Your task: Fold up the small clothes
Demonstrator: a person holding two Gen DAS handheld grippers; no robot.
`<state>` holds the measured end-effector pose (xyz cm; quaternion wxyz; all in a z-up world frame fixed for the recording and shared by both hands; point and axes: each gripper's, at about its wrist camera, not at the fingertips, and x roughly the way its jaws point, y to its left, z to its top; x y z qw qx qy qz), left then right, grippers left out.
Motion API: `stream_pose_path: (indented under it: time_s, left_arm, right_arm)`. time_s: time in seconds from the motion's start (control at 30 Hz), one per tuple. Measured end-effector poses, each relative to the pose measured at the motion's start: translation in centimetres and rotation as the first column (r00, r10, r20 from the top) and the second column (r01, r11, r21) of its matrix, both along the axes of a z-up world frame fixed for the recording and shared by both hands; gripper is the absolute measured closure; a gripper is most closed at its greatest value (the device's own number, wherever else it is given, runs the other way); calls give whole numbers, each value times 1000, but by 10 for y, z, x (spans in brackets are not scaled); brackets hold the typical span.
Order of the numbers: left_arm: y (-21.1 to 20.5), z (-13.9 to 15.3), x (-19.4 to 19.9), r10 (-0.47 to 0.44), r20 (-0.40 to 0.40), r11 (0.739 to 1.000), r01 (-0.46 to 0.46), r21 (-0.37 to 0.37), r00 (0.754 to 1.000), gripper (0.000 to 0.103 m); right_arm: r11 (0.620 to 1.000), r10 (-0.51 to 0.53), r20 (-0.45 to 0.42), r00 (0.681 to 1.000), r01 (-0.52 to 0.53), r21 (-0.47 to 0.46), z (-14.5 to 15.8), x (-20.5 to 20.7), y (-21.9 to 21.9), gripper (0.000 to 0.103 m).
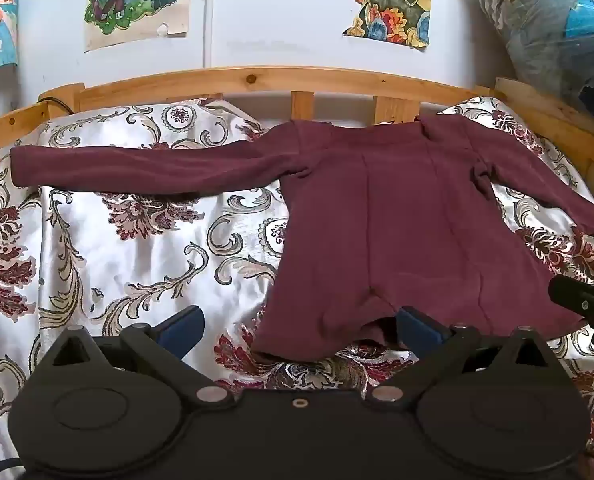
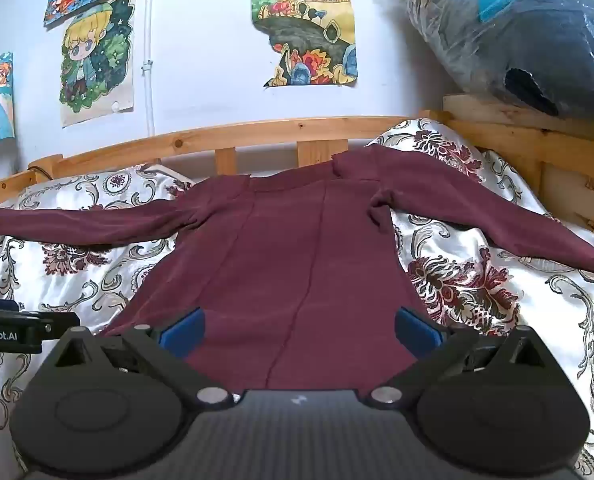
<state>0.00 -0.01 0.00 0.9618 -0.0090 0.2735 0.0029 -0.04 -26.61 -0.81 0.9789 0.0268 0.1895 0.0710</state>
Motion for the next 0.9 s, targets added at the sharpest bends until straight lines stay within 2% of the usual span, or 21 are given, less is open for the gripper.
stream_pose_path:
  time_s: [0.9]
  left_arm:
    - [-2, 0, 1, -4, -2, 1000, 4, -7, 1000, 1]
  right_arm:
    - [1000, -1, -11, 1000, 1, 8, -3, 0, 0, 0]
